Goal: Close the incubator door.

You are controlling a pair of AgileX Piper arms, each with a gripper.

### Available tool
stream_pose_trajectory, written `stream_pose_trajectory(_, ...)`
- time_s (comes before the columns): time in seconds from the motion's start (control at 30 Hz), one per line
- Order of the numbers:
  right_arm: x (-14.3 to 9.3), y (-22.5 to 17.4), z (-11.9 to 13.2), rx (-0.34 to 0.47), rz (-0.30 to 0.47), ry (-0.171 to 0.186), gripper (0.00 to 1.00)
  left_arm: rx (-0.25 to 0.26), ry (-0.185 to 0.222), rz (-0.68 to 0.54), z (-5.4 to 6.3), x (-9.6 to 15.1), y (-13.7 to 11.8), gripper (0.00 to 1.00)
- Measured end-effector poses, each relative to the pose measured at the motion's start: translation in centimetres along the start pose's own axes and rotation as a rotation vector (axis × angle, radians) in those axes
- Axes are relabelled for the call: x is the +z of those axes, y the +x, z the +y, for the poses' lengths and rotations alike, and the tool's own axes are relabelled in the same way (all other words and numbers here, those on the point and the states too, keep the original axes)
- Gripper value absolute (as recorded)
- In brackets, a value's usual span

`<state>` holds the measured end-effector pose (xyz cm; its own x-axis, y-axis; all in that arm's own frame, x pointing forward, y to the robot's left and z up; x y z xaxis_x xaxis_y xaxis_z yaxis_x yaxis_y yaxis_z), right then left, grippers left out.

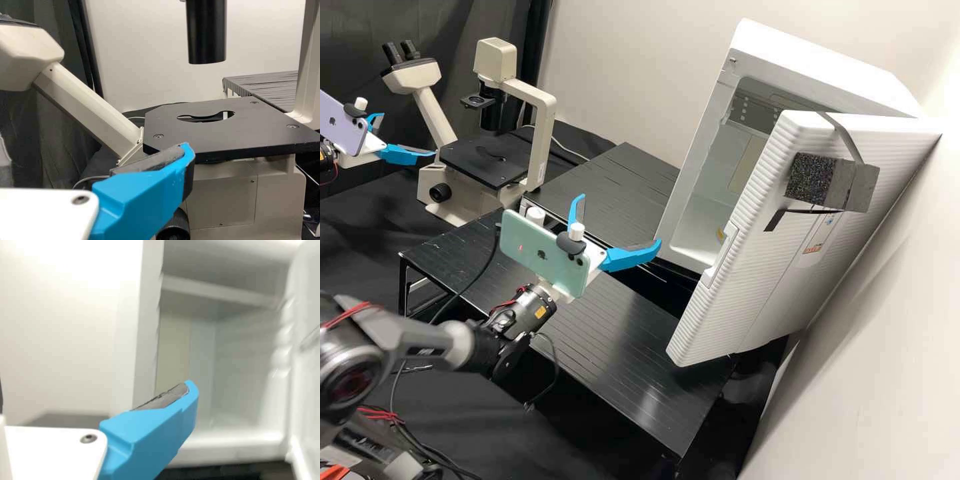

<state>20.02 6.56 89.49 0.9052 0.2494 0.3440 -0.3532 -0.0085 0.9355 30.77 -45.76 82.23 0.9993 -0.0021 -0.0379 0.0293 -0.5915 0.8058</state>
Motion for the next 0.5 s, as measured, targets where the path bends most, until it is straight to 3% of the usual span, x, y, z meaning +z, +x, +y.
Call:
stream_pose_trajectory(0.1,-0.1,-1.1,2.0,0.080,0.011,0.003,1.00,0.000,0.000,0.000,0.0,0.0,0.0,1.00)
stream_pose_trajectory(0.23,0.7,-2.0,4.0,0.157,-0.030,0.013,1.00,0.000,0.000,0.000,0.0,0.0,0.0,1.00)
stream_pose_trajectory(0.5,4.5,-3.2,6.6,0.282,-0.214,0.022,1.00,0.000,0.000,0.000,0.0,0.0,0.0,1.00)
